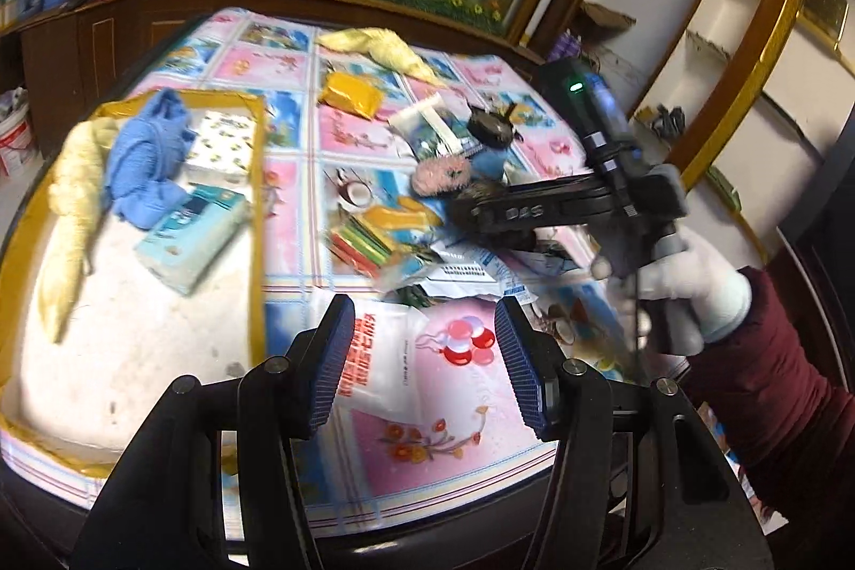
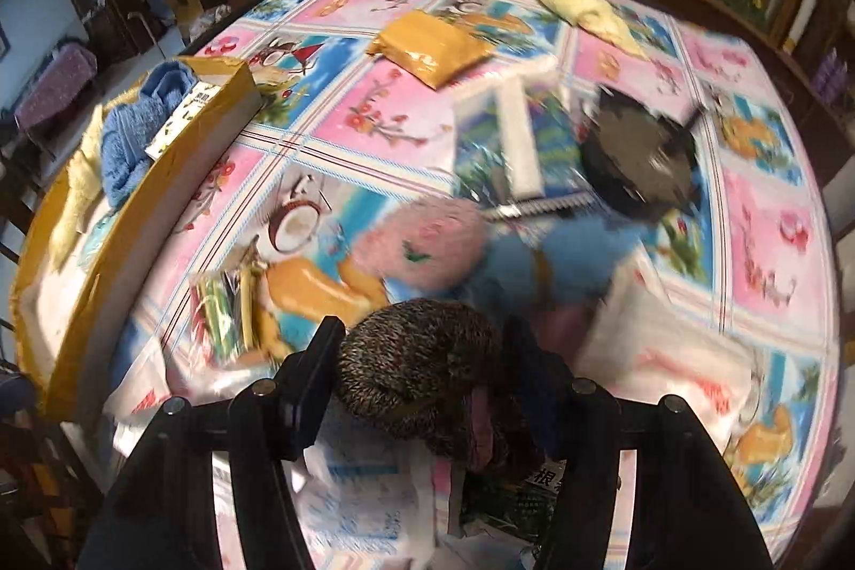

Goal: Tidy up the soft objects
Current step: 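Grasp the brown knit hat with the right gripper and lift it, then carry knit hat to tray with right gripper while left gripper grasps white packet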

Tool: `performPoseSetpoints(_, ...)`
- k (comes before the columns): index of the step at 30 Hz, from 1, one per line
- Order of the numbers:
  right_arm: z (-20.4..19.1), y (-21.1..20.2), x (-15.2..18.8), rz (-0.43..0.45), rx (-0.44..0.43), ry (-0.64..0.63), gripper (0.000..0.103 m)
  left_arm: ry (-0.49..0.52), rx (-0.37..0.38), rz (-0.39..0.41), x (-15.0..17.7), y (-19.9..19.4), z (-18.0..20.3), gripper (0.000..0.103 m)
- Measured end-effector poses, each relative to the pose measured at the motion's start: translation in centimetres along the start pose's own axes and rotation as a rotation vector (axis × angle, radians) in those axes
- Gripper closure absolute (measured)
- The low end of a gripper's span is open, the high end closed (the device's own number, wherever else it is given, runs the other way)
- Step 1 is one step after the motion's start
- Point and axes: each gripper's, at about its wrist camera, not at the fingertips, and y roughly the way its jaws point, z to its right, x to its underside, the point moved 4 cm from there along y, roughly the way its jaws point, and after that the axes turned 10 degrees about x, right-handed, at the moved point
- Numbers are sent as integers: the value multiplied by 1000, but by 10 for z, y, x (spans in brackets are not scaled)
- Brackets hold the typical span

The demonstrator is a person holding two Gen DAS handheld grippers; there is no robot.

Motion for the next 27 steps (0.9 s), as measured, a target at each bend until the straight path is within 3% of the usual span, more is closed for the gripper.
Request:
performPoseSetpoints(3,20,-7,13,6,-34,54,42,-19,20,-32,-1,15,5,48)
performPoseSetpoints(5,33,-11,21,12,-67,91,42,22,17,-41,-2,24,14,48)
performPoseSetpoints(10,61,-20,40,29,-104,155,42,335,-69,-117,-10,66,45,48)
performPoseSetpoints(14,80,-23,55,35,-119,189,42,447,-182,-234,-2,105,41,48)
performPoseSetpoints(18,90,-25,63,46,-153,209,40,431,-227,-267,1,115,33,53)
performPoseSetpoints(19,90,-24,64,48,-161,206,40,408,-199,-273,1,114,31,67)
performPoseSetpoints(21,89,-22,66,53,-160,211,40,392,-202,-275,1,112,28,74)
performPoseSetpoints(22,88,-21,66,52,-157,209,40,386,-201,-274,0,111,28,86)
performPoseSetpoints(27,81,-20,69,70,-131,190,43,302,-137,-201,-10,86,32,95)
